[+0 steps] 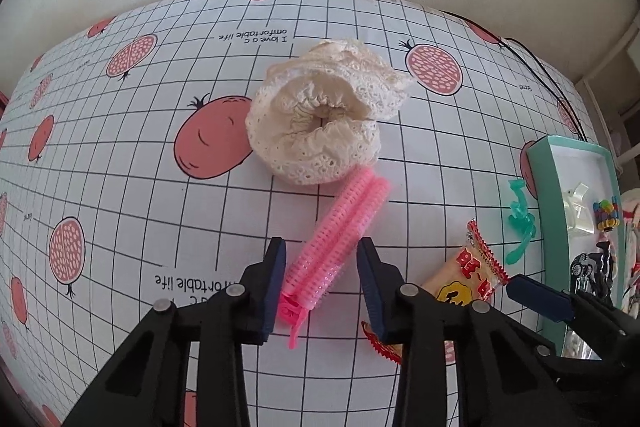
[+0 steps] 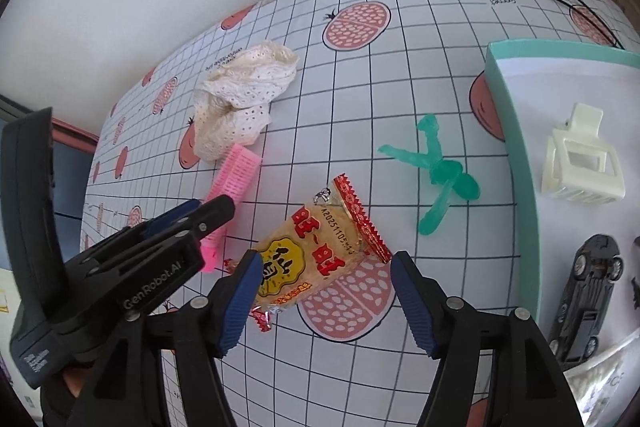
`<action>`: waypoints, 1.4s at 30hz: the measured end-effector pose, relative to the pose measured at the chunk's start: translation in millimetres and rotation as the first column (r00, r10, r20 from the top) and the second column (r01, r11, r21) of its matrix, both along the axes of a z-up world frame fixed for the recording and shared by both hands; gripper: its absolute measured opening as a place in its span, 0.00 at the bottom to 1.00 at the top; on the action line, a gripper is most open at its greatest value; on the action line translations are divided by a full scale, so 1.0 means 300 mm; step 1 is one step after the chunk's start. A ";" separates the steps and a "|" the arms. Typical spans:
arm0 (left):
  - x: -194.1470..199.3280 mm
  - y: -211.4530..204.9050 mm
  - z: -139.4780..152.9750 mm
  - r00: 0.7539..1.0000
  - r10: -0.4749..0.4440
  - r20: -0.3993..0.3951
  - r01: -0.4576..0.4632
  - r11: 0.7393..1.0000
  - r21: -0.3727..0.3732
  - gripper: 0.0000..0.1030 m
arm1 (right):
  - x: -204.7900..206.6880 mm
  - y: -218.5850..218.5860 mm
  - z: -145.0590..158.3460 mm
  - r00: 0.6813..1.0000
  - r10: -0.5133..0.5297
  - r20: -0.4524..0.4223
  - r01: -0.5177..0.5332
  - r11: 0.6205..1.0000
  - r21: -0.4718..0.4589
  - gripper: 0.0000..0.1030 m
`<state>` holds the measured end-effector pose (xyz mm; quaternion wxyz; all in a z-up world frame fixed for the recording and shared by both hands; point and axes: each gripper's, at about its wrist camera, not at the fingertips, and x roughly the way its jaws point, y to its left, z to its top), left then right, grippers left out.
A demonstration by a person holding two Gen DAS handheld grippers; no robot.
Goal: Organize objects
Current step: 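Grasp the pink roller clip with the left tool while the right tool approaches the rice-cracker packet, then grasp the rice-cracker packet with the right tool while the left tool lifts the pink roller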
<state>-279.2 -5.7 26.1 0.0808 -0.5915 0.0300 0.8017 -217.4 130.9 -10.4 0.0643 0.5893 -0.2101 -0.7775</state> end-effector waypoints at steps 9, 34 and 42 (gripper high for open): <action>0.001 -0.070 -0.001 0.998 0.061 0.019 -0.062 0.998 0.024 0.33 | -0.028 -0.048 -0.002 0.999 -0.008 -0.031 0.008 1.000 -0.001 0.68; 0.034 0.034 -0.016 0.992 -0.072 0.104 0.055 0.986 0.154 0.32 | -0.013 0.054 0.055 0.998 -0.026 -0.060 0.033 0.991 0.127 0.68; 0.020 -0.003 -0.002 0.998 0.031 0.053 -0.036 0.996 0.081 0.30 | -0.021 -0.018 0.014 0.999 0.008 -0.033 -0.005 0.996 0.095 0.68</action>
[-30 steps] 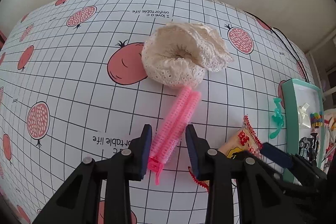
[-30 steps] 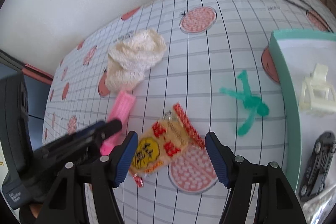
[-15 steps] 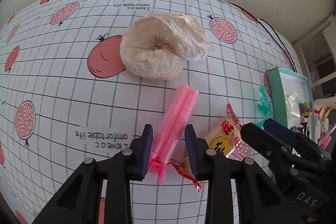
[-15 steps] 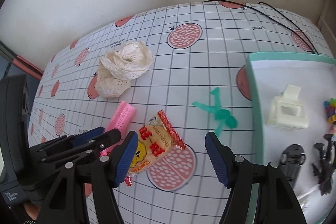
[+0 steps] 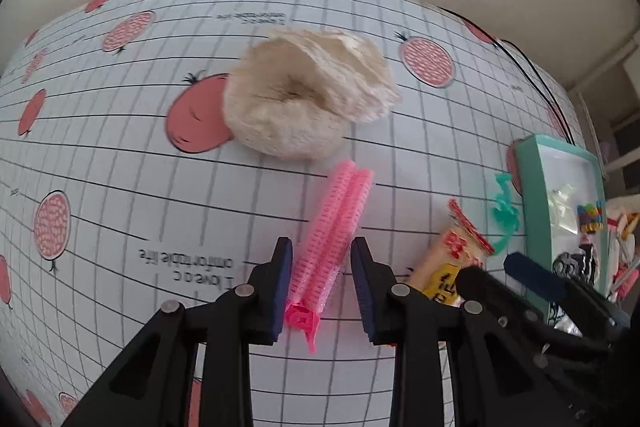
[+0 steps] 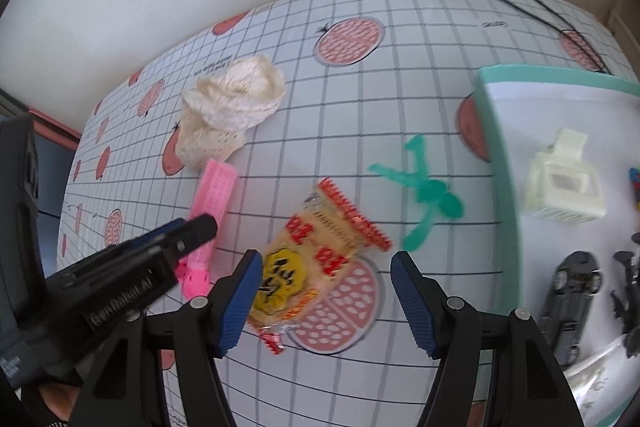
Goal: Organize objects
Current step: 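Grasp the rice-cracker packet with the right tool while the left tool lifts the pink roller, then carry the pink roller clip and rice-cracker packet over the teal tray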
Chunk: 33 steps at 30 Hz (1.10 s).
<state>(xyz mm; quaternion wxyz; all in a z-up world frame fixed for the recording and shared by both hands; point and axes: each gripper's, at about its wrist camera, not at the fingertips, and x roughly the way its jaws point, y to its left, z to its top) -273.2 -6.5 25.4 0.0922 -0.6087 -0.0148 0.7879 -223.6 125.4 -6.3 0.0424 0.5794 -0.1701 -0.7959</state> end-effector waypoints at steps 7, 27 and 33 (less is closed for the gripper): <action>-0.006 -0.077 0.010 0.996 0.080 -0.027 -0.081 0.996 -0.027 0.30 | -0.009 -0.083 -0.030 0.999 0.035 0.010 -0.035 0.999 0.040 0.69; -0.020 -0.009 -0.043 0.999 0.025 -0.040 -0.030 0.991 -0.132 0.30 | 0.011 -0.072 -0.006 0.990 0.139 -0.026 -0.134 0.982 0.133 0.44; -0.003 -0.026 -0.019 0.999 0.004 -0.045 -0.009 0.993 -0.116 0.27 | 0.033 -0.040 0.062 0.986 0.154 -0.067 -0.144 0.981 0.129 0.44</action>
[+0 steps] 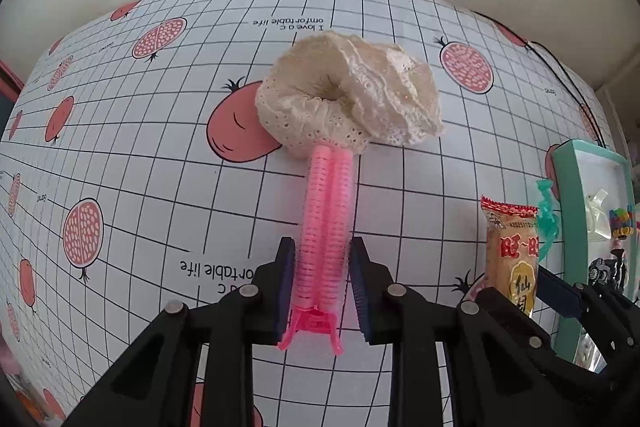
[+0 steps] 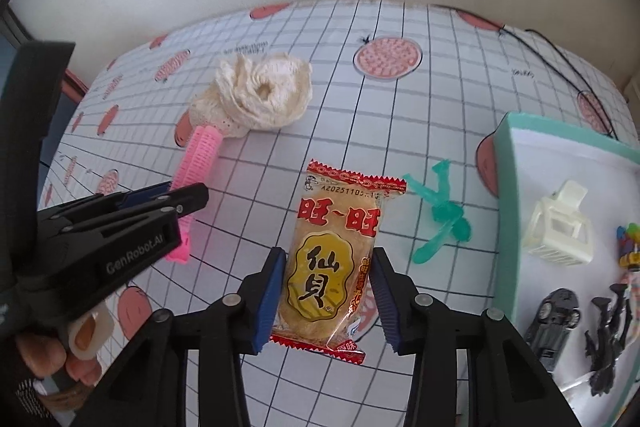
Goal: Organize objects
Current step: 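Carry the pink roller clip and rice-cracker packet over the teal tray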
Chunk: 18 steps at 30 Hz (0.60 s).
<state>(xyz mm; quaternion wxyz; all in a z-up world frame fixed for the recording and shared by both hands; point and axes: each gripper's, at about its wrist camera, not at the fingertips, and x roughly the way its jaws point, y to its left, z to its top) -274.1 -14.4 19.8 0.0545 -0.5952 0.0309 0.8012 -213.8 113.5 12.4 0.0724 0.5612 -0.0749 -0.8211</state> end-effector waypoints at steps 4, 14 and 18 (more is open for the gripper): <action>0.002 -0.018 0.054 0.999 0.010 -0.036 -0.009 1.000 0.009 0.27 | 0.005 0.032 0.041 1.000 -0.006 -0.027 0.005 1.000 -0.012 0.44; 0.006 -0.010 0.242 0.983 0.029 -0.183 -0.022 0.999 0.040 0.27 | 0.046 0.202 0.157 0.993 -0.067 -0.099 0.063 0.997 -0.046 0.44; 0.024 0.072 0.292 0.977 -0.001 -0.212 0.016 0.998 0.068 0.27 | 0.066 0.317 0.173 0.987 -0.125 -0.104 0.119 0.991 -0.066 0.44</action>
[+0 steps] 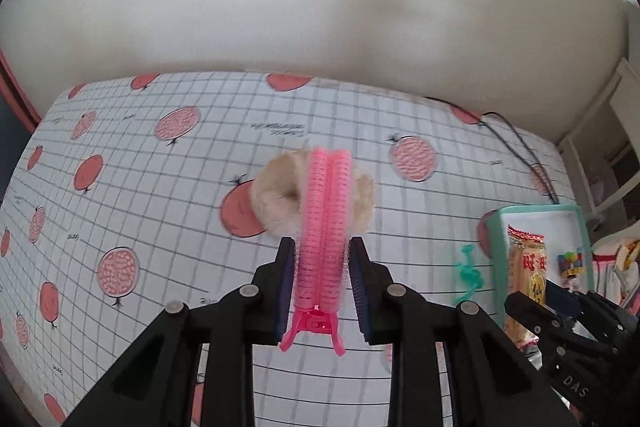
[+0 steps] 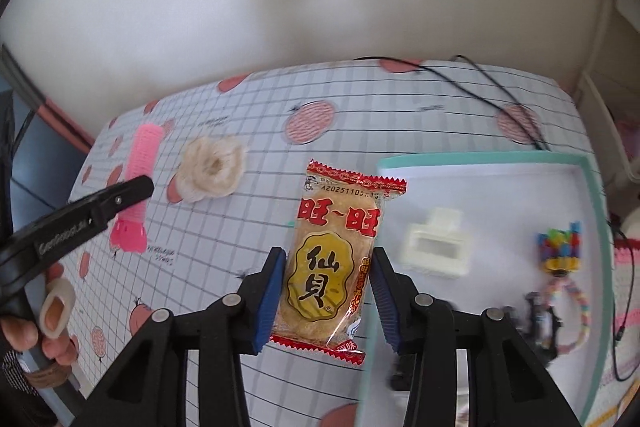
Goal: Organize objects
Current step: 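Carry the pink roller clip and rice-cracker packet over the teal tray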
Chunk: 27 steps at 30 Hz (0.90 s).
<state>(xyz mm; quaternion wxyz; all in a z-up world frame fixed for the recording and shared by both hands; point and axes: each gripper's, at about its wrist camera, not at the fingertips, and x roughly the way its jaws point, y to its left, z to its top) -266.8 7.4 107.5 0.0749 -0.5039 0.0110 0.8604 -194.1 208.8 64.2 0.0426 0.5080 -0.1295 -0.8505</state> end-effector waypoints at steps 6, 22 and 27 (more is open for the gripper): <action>0.033 0.202 0.019 0.994 -0.108 -0.006 0.109 0.993 0.048 0.27 | 0.040 0.189 0.018 0.995 -0.097 -0.013 0.097 0.995 -0.008 0.44; 0.203 0.720 -0.074 0.921 -0.385 0.058 0.380 0.921 0.088 0.27 | 0.166 0.554 0.021 0.961 -0.275 -0.013 0.276 0.961 0.009 0.44; 0.230 0.789 -0.127 0.908 -0.407 0.094 0.403 0.913 0.063 0.27 | 0.178 0.591 0.001 0.957 -0.291 0.005 0.290 0.956 0.042 0.44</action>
